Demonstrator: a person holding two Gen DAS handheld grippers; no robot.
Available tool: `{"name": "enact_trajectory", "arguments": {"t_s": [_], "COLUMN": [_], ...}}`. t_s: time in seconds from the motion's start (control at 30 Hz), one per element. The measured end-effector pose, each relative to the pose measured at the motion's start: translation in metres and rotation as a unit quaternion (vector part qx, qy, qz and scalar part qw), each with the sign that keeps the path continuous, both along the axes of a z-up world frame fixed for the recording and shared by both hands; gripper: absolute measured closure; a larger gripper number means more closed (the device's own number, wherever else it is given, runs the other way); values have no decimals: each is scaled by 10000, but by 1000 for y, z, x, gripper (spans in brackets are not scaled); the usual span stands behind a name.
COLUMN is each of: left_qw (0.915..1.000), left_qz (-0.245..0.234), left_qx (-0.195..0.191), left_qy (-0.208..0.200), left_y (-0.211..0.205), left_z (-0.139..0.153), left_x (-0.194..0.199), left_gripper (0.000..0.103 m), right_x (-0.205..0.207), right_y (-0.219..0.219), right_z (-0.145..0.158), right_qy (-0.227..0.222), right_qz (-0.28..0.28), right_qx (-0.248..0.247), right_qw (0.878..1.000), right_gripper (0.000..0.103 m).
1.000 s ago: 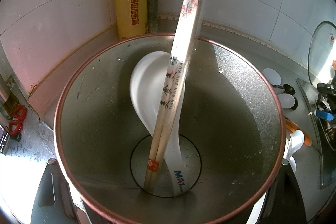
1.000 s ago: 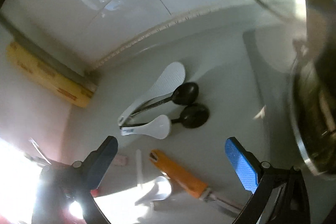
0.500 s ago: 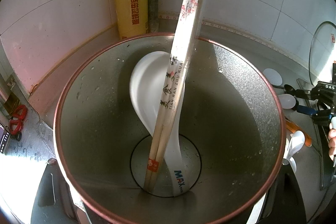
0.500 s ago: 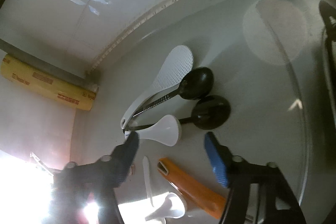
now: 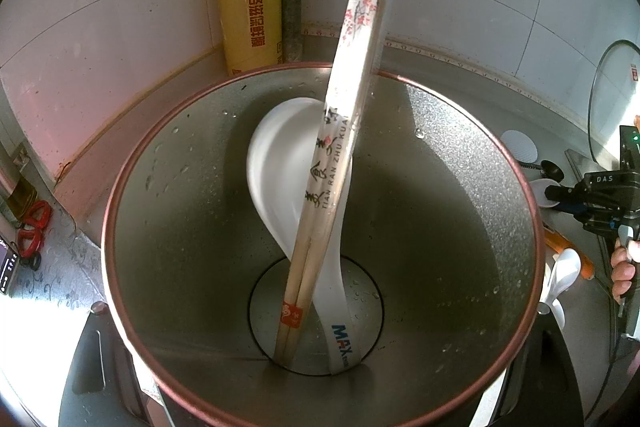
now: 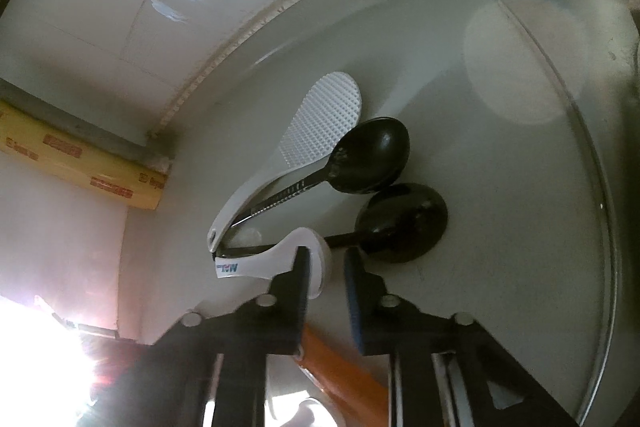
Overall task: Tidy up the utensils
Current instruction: 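Grasp another white MAX soup spoon by its handle with the right gripper, then lift the soup spoon and carry it over the holder with the right gripper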
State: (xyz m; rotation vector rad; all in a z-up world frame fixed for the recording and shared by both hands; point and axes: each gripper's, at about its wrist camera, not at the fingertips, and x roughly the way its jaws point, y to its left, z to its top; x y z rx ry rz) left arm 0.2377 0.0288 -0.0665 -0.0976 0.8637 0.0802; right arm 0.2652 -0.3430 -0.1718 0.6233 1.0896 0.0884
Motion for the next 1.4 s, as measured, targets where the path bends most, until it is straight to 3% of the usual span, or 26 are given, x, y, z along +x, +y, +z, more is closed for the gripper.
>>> {"name": "enact_trajectory", "arguments": {"t_s": [0.1, 0.23, 0.77, 1.4], "left_qw": [10000, 10000, 10000, 10000], "left_qz": [0, 5, 2, 0], "left_qx": [-1, 1, 3, 1], "left_qy": [1, 2, 3, 4], "left_y": [0, 0, 0, 0], "left_z": [0, 0, 0, 1], "left_x": [0, 0, 0, 0], "left_gripper": [13, 13, 13, 13], "right_x": [1, 0, -25, -59], "right_y": [0, 1, 31, 113], "right_z": [-2, 1, 71, 161], "right_qy": [-52, -189, -1116, -2213], "right_qz": [-11, 5, 505, 1533], "right_qx": [-56, -203, -1076, -1223], "right_qw": [10000, 9996, 9866, 9553], "right_gripper": [96, 96, 96, 96]}}
